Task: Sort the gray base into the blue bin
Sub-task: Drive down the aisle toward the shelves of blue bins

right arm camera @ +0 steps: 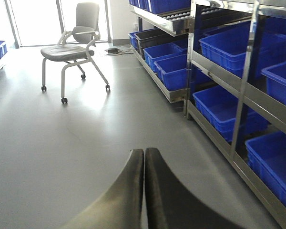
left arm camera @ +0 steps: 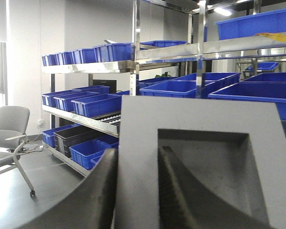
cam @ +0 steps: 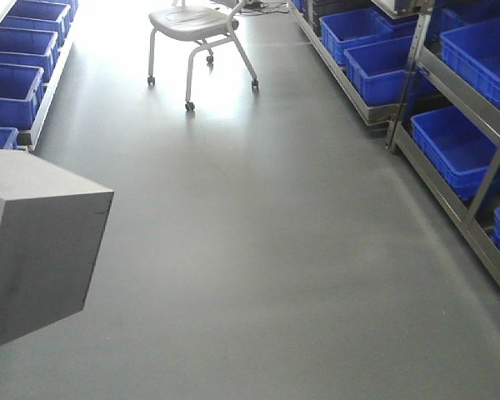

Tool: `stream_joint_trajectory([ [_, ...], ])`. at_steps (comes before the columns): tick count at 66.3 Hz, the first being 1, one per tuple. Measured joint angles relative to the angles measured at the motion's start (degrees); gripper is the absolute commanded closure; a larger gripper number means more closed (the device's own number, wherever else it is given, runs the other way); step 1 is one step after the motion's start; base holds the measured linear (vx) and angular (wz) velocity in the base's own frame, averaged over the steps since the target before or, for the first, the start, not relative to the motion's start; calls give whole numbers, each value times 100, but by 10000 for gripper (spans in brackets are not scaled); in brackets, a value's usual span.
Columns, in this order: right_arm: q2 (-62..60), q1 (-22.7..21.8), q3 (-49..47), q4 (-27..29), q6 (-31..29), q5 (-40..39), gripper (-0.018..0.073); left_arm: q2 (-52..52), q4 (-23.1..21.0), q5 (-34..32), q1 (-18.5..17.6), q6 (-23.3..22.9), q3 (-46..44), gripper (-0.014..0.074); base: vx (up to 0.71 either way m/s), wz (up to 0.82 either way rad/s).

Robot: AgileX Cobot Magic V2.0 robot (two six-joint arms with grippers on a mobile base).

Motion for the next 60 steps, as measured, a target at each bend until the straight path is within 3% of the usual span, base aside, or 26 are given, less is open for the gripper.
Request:
stream_joint_trajectory([
  [60,0,0,0,0,0,0,564,0,0,0,0,0,0,603,40,16],
])
